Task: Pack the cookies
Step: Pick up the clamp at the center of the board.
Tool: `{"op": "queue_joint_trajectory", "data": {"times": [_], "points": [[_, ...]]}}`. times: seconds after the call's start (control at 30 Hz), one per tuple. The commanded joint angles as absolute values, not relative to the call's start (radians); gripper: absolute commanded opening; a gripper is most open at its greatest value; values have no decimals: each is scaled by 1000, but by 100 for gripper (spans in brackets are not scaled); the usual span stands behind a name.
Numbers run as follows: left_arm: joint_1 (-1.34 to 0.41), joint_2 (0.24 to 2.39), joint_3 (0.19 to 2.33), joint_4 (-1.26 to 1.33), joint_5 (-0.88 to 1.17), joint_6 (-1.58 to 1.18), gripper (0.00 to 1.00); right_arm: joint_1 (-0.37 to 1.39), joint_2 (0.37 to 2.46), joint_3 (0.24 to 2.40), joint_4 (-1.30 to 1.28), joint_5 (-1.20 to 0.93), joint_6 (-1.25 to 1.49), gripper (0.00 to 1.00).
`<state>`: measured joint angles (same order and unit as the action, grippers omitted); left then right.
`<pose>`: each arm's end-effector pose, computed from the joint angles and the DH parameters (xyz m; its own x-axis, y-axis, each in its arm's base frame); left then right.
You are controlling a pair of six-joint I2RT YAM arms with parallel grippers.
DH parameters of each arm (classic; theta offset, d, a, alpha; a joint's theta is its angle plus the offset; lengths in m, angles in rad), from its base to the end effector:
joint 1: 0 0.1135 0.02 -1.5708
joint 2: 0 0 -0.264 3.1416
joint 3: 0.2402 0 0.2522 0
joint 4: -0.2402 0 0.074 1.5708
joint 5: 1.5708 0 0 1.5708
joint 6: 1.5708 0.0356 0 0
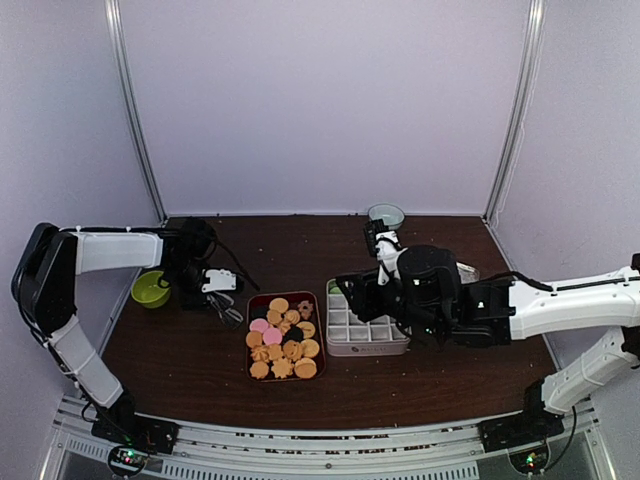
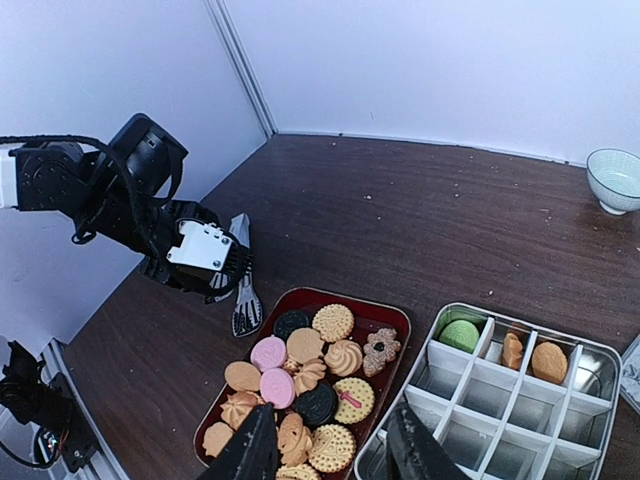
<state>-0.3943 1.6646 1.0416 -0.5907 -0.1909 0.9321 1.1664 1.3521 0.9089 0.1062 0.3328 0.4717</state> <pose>0.2950 -0.1155 0.1801 -0.2620 0.9628 -0.0657 0.8829 0.2666 0.3866 0.1332 0.2816 0.2848 -0.4556 0.0270 -0.8898 -0.6068 0.7219 0.3326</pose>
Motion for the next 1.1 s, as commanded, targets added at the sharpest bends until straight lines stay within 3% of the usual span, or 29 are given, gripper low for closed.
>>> {"op": "queue_joint_trajectory", "data": {"times": [0.0,0.47,1.07], "points": [[-393,1693,1032,-455,-250,1024,55,1166,1324,916,81,378,465,37],[-393,1717,1060,-391,-198,1075,21,1166,1322,924,73,390,461,30],[-394,1825,1118,-284,-266,1095,0,1165,1334,954,39,403,451,24]]}}
